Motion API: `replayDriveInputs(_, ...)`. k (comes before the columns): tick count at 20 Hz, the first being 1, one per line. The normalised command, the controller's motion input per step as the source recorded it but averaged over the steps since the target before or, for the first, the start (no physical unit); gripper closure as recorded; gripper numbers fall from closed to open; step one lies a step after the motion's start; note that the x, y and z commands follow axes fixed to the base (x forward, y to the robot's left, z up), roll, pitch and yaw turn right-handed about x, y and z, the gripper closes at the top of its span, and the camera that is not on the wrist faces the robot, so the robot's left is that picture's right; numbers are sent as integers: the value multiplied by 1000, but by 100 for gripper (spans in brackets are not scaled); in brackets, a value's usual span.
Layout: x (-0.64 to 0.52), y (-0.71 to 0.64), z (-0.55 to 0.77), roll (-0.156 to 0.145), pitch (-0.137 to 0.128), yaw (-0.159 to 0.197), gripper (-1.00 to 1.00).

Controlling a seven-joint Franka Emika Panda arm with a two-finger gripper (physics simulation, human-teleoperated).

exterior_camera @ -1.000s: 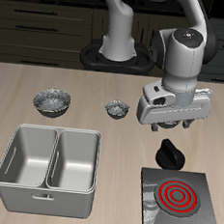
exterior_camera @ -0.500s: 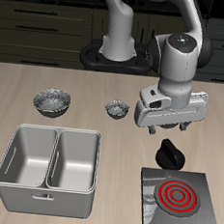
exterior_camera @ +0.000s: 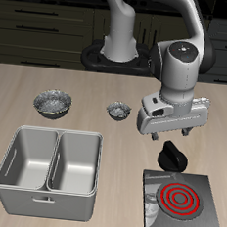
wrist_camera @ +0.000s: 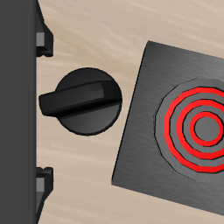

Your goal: Turn off the stove and place the largest bowl in the left side of the drainer and the medium bowl in the right side

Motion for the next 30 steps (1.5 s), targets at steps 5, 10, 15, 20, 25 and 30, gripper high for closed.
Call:
replayDriveInputs(5, 31, 16, -274, -45, 32, 51, -100)
replayDriveInputs(10, -14, 72, -232, -34, 30, 25, -100)
replayDriveInputs(15, -13, 48, -197, 1, 19, 39, -100)
replayDriveInputs(20, -28, 28, -136, -6, 2, 35, -100)
replayDriveInputs(25, -41, 5, -389, -32, 91, 55, -100)
replayDriveInputs(30, -59, 9, -46, 6, -4, 16, 100)
